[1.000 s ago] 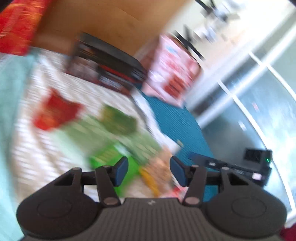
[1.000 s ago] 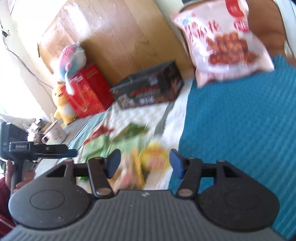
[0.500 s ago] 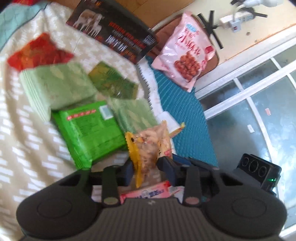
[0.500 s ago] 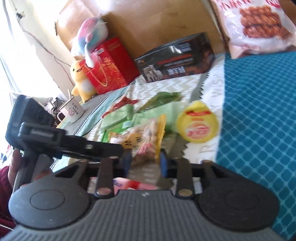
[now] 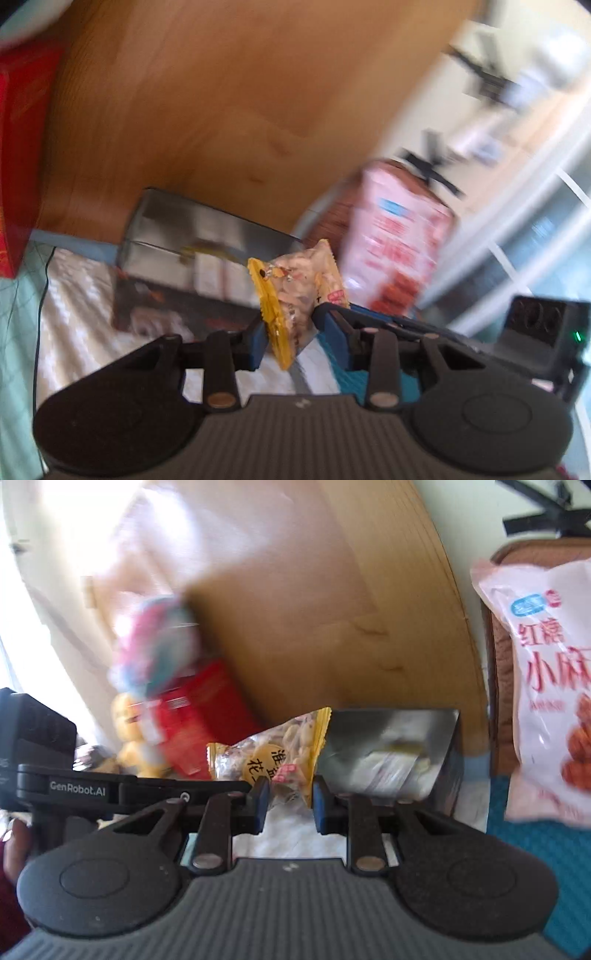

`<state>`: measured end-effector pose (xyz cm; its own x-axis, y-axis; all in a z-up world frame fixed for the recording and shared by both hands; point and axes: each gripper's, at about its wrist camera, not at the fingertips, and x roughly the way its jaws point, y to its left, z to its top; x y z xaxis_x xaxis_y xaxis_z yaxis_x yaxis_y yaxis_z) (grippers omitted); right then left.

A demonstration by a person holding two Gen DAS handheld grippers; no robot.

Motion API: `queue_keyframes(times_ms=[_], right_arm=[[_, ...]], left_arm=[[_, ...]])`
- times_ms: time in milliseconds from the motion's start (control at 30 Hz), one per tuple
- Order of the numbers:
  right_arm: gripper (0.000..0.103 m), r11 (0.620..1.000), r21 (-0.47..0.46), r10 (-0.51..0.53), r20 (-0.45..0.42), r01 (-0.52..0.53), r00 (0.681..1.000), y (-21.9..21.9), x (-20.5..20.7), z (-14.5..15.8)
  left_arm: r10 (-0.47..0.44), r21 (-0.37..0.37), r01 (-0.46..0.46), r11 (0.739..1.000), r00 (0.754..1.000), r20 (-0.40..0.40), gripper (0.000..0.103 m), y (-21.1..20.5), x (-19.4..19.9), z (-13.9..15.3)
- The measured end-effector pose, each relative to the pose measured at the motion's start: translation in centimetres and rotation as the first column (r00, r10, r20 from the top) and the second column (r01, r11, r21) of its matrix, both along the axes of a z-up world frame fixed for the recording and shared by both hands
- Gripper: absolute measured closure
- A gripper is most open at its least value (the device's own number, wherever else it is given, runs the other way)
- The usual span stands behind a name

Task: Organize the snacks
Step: 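Lower the peanut bag into the black box and open the left tool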

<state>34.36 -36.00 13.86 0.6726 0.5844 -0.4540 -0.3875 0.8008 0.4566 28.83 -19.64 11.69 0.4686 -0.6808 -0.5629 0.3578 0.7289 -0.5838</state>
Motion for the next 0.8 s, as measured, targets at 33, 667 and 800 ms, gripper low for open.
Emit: queue_keyframes(times_ms=[33, 667, 800], right_arm=[[0.075, 1.0, -0.013, -0.02, -0.009, 0.02, 1.0, 0.3, 1.3, -0.7], [0.041, 0.957, -0.003, -0.288, -0.125, 0.29, 0.949, -7.7, -0.4, -6.5], [0.037, 0.95, 0.108, -0.263, -0.226, 0.293, 0.938, -9.0, -1.2, -8.1]], left_arm=[[0.016, 0.004, -0.016, 1.0, 1.0, -0.016, 0.07, -0.1, 1.4, -1.0], [0.234, 0.2, -0.23, 0.953, 0.972, 0.001, 0.04, 1.7, 5.6, -6.9], [0.253, 0.209, -0.244, 0.947, 0.967, -0.017, 0.04, 1.5, 4.1, -6.5]])
